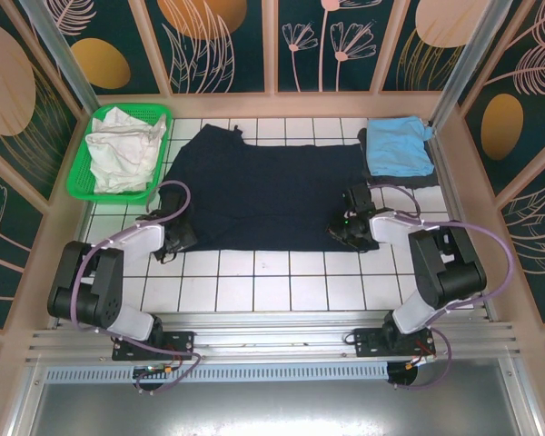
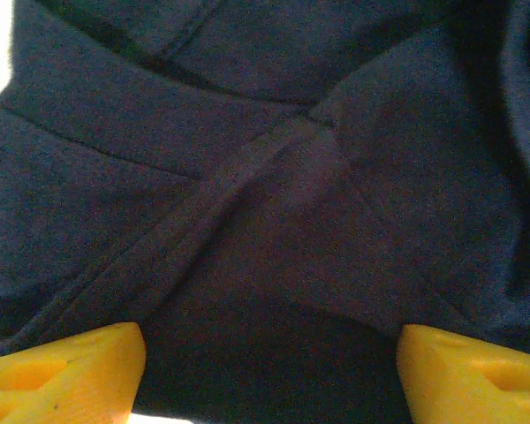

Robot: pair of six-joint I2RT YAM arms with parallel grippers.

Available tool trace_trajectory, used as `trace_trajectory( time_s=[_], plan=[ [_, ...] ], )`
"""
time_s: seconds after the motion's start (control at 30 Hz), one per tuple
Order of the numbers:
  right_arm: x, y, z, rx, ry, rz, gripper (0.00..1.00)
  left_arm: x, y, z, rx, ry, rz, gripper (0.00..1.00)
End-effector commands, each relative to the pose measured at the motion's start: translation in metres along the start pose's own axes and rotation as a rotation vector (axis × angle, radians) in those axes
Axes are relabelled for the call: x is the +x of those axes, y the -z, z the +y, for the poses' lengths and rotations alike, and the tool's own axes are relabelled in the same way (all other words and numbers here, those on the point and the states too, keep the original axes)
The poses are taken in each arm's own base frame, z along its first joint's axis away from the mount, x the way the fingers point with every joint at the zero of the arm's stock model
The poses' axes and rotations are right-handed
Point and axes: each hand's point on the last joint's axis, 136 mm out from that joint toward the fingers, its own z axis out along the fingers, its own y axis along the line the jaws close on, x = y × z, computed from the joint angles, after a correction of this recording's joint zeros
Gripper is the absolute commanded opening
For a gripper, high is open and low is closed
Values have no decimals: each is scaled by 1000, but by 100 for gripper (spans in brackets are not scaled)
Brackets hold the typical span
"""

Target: Fold and stack the t-shirts

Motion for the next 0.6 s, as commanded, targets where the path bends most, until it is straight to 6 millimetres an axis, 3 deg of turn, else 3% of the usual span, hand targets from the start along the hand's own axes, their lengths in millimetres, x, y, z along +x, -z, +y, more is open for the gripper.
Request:
trace_trajectory(
  time_s=[0.0, 0.13, 0.23, 0.4, 0.57],
  plan=[
    [29, -2, -44, 144, -48, 53, 16, 17, -5, 36, -88, 75, 56, 77],
    [38, 6, -58, 183, -40, 62, 16, 20, -7, 48, -104, 115, 65, 76],
    [29, 13, -43, 136, -10, 45, 18, 9, 4, 38, -58, 118, 41, 74],
    [3, 22, -6, 41, 36, -9, 20, -27, 33, 14, 31, 83, -32, 74],
    [-3, 17, 6, 0, 42, -11, 20, -35, 39, -11, 130, 54, -27, 65]
  ],
)
